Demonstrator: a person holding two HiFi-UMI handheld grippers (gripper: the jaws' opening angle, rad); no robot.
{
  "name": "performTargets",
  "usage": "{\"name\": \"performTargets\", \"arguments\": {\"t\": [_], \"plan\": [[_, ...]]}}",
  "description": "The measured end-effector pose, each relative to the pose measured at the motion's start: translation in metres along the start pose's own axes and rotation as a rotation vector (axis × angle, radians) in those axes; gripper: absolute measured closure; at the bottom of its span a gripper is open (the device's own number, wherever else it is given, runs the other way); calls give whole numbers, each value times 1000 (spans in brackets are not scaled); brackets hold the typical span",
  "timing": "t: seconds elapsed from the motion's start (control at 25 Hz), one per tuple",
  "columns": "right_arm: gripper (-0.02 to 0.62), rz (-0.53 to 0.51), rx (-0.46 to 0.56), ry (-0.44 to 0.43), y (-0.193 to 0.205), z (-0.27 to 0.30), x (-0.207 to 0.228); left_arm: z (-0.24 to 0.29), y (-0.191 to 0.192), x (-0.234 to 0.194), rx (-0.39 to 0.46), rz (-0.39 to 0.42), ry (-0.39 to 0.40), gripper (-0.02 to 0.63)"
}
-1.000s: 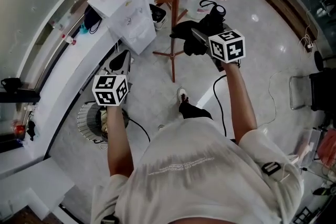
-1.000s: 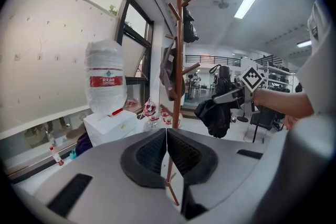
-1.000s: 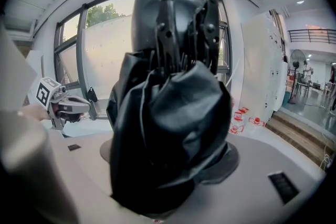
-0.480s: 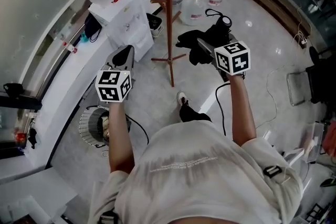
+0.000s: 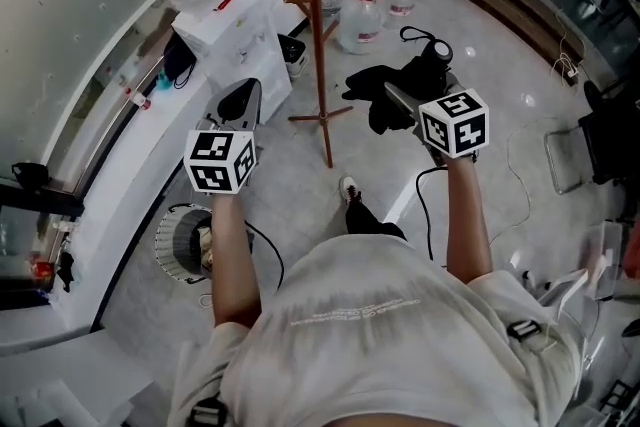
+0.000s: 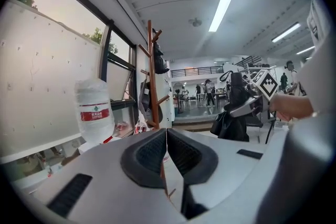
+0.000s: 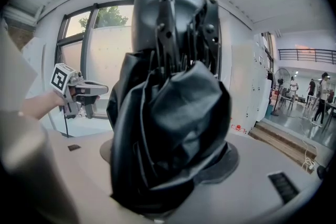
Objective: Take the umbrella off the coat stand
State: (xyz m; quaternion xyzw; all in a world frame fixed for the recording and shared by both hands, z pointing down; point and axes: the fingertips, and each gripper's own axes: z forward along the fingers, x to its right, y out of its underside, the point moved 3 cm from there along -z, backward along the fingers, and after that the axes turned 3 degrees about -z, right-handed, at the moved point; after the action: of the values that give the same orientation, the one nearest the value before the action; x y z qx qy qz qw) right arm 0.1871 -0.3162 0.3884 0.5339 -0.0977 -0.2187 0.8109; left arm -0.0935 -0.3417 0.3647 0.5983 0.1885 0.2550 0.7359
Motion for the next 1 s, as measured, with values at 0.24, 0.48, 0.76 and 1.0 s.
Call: {"name": "performTargets", "arguments": {"t": [0.24, 0.48, 0.76, 1.0], "plan": [[298, -6, 27, 12, 0, -36, -20, -21, 0, 19, 15, 15, 22, 589], [299, -20, 48, 11, 2, -58, -37, -38, 0, 33, 32, 21, 29, 589], [302, -53, 51, 20, 4, -66, -50, -49, -7, 38, 53, 41, 41, 589], [302, -55, 52, 18, 2, -69, -53, -53, -12, 40, 69, 44, 46, 589]]}}
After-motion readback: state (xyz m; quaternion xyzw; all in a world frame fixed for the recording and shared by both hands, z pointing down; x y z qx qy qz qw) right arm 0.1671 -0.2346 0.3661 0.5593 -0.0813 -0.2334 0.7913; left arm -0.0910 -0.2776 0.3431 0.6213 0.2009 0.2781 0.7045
